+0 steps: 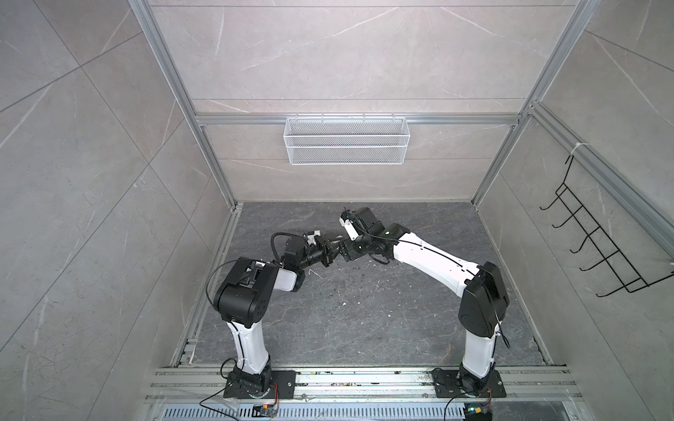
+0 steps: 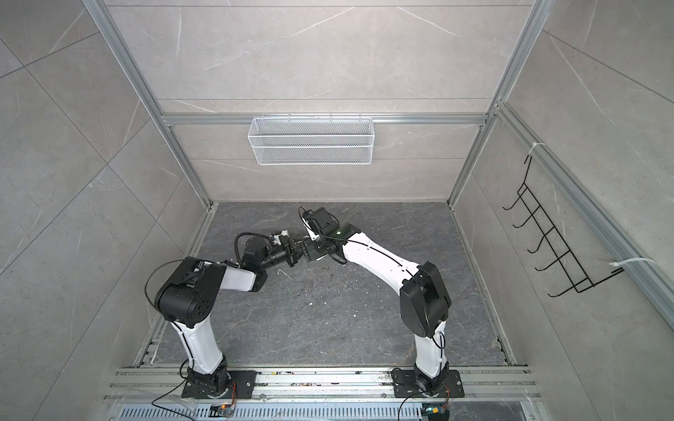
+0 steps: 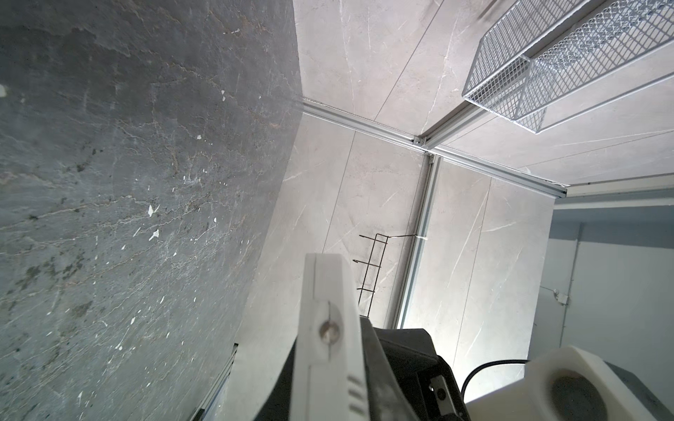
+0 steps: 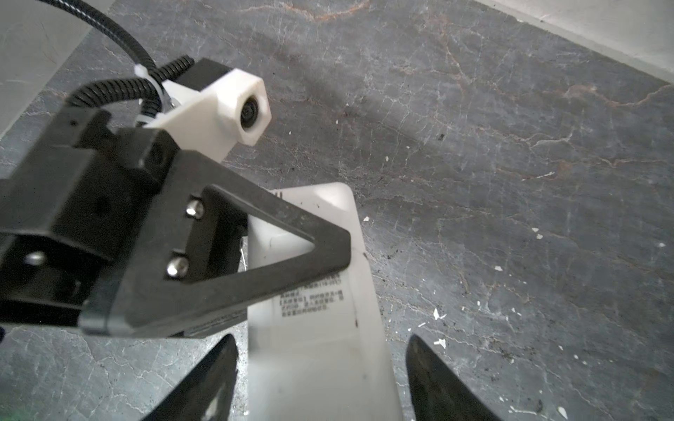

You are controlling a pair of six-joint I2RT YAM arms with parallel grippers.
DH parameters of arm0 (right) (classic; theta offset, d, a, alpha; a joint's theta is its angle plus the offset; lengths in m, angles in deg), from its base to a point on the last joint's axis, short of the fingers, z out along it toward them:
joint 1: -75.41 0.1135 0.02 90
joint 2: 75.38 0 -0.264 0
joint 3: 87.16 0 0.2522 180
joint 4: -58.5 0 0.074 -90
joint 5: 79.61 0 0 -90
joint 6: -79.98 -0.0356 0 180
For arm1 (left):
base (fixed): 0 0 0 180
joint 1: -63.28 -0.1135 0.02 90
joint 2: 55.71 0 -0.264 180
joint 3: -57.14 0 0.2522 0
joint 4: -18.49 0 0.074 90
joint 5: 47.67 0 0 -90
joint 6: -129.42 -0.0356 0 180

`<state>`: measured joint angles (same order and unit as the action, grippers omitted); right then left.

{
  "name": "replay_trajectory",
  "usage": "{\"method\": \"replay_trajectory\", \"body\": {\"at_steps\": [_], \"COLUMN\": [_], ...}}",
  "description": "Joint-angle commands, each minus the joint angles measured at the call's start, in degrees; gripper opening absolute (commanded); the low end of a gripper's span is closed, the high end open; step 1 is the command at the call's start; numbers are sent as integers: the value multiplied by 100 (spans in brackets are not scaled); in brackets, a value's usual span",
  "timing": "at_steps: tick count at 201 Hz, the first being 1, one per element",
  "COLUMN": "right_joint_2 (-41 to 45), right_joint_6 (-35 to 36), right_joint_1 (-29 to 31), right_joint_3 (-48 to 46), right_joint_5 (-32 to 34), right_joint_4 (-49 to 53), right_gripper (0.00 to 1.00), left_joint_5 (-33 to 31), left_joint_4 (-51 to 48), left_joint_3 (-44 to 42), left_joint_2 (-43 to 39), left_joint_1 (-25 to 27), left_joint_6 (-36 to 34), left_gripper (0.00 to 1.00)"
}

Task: Load the batteries into the remote control

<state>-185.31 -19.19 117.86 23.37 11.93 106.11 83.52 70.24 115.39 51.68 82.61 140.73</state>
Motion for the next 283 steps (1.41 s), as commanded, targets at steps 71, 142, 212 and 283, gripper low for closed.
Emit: {"method": "replay_trajectory", "body": {"at_steps": [71,142,212,283], "right_joint_2": [-204,-355,-292,285], "right_joint_6": [53,73,-26,-621], "right_joint_1": [-1,1,-2,-113], "right_joint_3": [305,361,275,-411], "right_joint_5": [-5,55,-44,-93], "right_joint_4": [182,289,70,-493], "right_gripper": [63,67,43,38], "left_joint_5": [171,188,208,175], "left_joint_4": [93,59,-33,-297], "left_joint_3": [95,148,126,160], "left_joint_2": [-325,-358,-401,-584], "left_joint_1": [-13,-8,-16,-43], "left_joint_6": [-147,-130,-171,-695], "left_gripper": [0,0,0,43]}}
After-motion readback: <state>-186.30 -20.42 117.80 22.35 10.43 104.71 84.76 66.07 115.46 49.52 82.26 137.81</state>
